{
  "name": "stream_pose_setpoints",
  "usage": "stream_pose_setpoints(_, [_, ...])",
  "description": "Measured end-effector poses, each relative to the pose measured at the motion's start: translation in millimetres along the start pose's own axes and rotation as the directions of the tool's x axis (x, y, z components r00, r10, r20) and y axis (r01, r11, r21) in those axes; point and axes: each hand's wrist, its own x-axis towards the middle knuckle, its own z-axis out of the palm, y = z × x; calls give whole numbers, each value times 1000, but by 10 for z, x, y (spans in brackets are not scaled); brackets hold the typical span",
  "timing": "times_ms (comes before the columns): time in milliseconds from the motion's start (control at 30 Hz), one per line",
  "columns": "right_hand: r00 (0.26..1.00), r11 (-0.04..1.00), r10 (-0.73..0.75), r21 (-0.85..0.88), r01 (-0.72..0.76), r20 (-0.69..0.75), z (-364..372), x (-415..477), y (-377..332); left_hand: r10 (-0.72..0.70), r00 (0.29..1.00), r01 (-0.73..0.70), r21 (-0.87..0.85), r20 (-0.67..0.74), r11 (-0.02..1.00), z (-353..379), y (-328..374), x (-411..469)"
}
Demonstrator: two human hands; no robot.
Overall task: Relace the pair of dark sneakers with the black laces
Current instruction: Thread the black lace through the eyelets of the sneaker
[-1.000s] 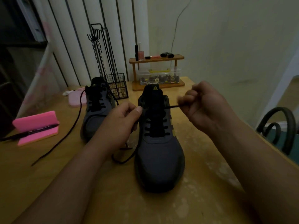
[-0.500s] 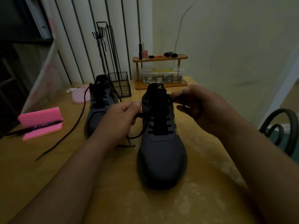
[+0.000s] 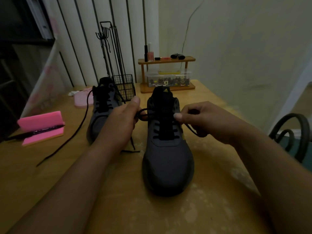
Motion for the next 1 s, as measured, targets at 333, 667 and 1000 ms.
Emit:
stream_pose_setpoints(333, [947,671,177,737,83,-268,33,102,-38,104,994,-106,57,30,993,16,-39,4])
stream_pose_setpoints(667, [997,998,-62,28,63,-48,22,38,-3,253,967,-255,68,29,965,63,-71,-5])
stream_pose_setpoints(1000, [988,916,108,398,-55,-112,27,116,7,234,971,-236,-33,-43,971,83,-66,-16])
